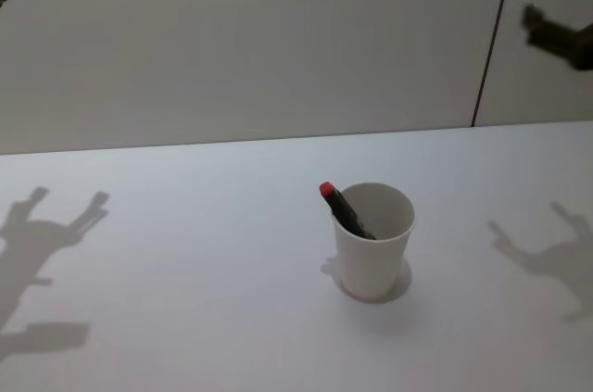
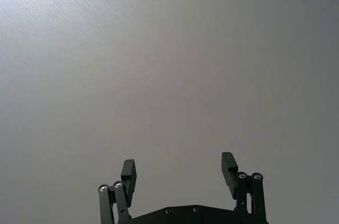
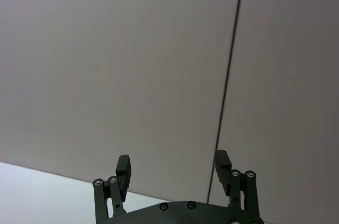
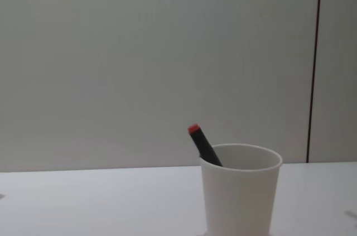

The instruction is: Place the pen into the pen holder.

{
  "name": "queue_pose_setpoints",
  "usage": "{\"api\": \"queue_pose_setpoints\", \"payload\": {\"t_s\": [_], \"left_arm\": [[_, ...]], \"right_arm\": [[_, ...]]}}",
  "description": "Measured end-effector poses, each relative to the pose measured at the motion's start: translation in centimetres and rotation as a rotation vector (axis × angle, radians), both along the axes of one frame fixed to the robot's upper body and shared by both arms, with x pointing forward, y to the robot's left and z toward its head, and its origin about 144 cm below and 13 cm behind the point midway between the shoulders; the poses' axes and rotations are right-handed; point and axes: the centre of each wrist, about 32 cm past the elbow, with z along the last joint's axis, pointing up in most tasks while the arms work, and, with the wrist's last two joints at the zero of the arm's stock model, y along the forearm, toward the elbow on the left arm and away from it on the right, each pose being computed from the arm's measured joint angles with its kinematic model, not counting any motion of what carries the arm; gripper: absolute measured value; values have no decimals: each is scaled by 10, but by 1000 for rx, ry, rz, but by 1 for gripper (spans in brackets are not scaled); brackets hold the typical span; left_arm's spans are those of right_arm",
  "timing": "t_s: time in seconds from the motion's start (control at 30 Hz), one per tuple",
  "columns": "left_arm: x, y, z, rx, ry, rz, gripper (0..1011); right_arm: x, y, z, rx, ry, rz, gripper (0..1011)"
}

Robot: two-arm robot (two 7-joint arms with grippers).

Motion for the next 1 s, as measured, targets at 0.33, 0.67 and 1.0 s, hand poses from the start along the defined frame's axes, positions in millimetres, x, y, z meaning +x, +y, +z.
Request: {"api": "queue_pose_setpoints", "payload": {"t_s": [0.33, 0.67, 1.0], "left_arm": [[0, 0, 0, 0, 0, 0, 1001], [6, -13, -19, -50, 41, -30, 1001], [17, -53, -65, -173, 144, -108, 1001]], "right_arm": [[-7, -20, 11, 22, -24, -52, 1001], [-4, -18, -2, 31, -27, -54, 1001], [3, -11, -40, 47, -32, -57, 1001]]}}
